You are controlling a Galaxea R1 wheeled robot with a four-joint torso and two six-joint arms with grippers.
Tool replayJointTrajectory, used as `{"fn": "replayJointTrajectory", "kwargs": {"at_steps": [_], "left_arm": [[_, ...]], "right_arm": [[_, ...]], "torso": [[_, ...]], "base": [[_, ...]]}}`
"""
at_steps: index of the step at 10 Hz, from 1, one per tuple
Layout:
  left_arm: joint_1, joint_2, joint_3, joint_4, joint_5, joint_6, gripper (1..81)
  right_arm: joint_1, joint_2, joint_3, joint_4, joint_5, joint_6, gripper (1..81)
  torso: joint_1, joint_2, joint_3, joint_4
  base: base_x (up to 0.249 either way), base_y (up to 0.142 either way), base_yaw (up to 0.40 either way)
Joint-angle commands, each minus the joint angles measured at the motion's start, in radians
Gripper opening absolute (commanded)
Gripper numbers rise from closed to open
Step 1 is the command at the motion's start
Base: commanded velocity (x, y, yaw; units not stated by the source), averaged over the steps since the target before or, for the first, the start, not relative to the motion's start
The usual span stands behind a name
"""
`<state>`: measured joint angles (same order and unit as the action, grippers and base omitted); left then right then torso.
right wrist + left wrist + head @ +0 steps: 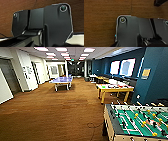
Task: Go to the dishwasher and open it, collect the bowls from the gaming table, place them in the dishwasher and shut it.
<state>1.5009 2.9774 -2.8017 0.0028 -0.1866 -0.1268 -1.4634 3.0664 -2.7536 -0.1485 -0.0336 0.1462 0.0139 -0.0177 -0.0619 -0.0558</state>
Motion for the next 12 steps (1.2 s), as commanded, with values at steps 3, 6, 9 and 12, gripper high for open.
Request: {"fn": "replayJointTrajectory", "kwargs": {"at_steps": [3, 6, 9, 12], "left_arm": [[-0.046, -0.014, -0.007, -0.003, 0.041, 0.004, 81.1], [-0.046, -0.014, -0.007, -0.003, 0.041, 0.004, 81.1], [-0.046, -0.014, -0.007, -0.003, 0.041, 0.004, 81.1], [-0.046, -0.012, -0.007, -0.003, 0.041, 0.004, 81.1]], "right_arm": [[0.051, 0.005, 0.003, 0.009, -0.043, -0.002, 81.1], [0.051, 0.005, 0.003, 0.009, -0.043, -0.002, 81.1], [0.051, 0.005, 0.003, 0.009, -0.043, -0.003, 81.1], [0.053, 0.005, 0.002, 0.009, -0.043, -0.003, 81.1]], "torso": [[0.0, 0.0, 0.0, 0.0], [0.0, 0.0, 0.0, 0.0], [-0.002, -0.001, 0.0, 0.0], [0.0, 0.0, -0.001, 0.0]], "base": [[0.223, 0.043, 0.0], [0.216, 0.088, 0.0], [0.208, 0.088, 0.0], [0.208, 0.088, 0.0]]}}
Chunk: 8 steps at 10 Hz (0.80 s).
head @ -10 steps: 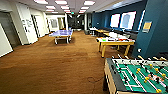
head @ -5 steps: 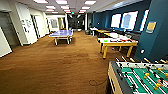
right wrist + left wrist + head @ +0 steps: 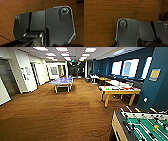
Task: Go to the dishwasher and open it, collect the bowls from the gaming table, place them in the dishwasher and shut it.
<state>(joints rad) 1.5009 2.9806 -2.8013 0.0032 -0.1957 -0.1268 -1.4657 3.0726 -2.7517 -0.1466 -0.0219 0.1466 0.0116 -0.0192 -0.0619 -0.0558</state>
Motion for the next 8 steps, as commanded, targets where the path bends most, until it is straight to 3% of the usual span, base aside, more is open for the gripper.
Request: {"fn": "replayJointTrajectory", "kwargs": {"at_steps": [1, 8], "left_arm": [[-0.046, -0.015, -0.007, -0.003, 0.05, 0.004, 81.1], [-0.046, -0.015, -0.007, -0.002, 0.052, 0.004, 81.1]], "right_arm": [[0.057, -0.001, 0.001, 0.007, -0.055, -0.002, 81.1], [0.055, 0.001, 0.001, 0.007, -0.055, -0.004, 81.1]], "torso": [[0.0, 0.0, 0.0, 0.0], [0.0, 0.0, 0.0, 0.0]], "base": [[0.208, 0.088, 0.0], [0.209, 0.088, 0.0]]}}
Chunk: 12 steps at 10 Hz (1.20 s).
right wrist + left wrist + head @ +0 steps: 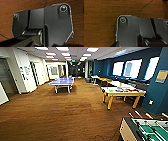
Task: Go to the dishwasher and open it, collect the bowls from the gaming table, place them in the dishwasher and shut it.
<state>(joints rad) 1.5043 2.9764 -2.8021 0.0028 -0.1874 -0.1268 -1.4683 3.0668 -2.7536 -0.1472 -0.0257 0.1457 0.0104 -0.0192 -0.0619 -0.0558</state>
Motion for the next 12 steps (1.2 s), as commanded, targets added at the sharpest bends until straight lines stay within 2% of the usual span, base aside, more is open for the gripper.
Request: {"fn": "replayJointTrajectory", "kwargs": {"at_steps": [1, 12], "left_arm": [[-0.049, -0.009, -0.007, -0.001, 0.042, 0.006, 81.1], [-0.049, -0.009, -0.007, -0.001, 0.043, 0.006, 81.1]], "right_arm": [[0.056, 0.006, 0.003, 0.008, -0.051, -0.003, 81.1], [0.053, 0.005, 0.003, 0.008, -0.051, -0.002, 81.1]], "torso": [[0.0, 0.0, 0.0, 0.0], [0.0, 0.0, 0.0, 0.0]], "base": [[0.209, 0.077, 0.0], [0.213, 0.006, 0.0]]}}
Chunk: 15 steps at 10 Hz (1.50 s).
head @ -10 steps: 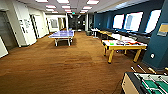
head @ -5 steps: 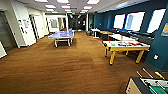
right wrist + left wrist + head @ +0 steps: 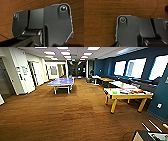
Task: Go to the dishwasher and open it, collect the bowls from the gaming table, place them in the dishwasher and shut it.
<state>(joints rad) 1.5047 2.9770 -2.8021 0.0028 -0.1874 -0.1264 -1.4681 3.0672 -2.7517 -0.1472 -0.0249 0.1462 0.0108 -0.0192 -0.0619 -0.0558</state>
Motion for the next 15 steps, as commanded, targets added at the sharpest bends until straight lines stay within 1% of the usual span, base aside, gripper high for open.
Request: {"fn": "replayJointTrajectory", "kwargs": {"at_steps": [1, 15], "left_arm": [[-0.05, -0.01, -0.007, -0.001, 0.042, 0.005, 81.1], [-0.05, -0.005, -0.007, 0.0, 0.043, 0.005, 81.1]], "right_arm": [[0.053, 0.004, 0.001, 0.008, -0.052, -0.002, 81.1], [0.053, 0.004, 0.0, 0.008, -0.052, -0.004, 81.1]], "torso": [[0.0, 0.0, 0.0, 0.0], [-0.001, 0.0, 0.0, 0.0]], "base": [[0.223, 0.0, 0.0], [0.231, 0.0, 0.0]]}}
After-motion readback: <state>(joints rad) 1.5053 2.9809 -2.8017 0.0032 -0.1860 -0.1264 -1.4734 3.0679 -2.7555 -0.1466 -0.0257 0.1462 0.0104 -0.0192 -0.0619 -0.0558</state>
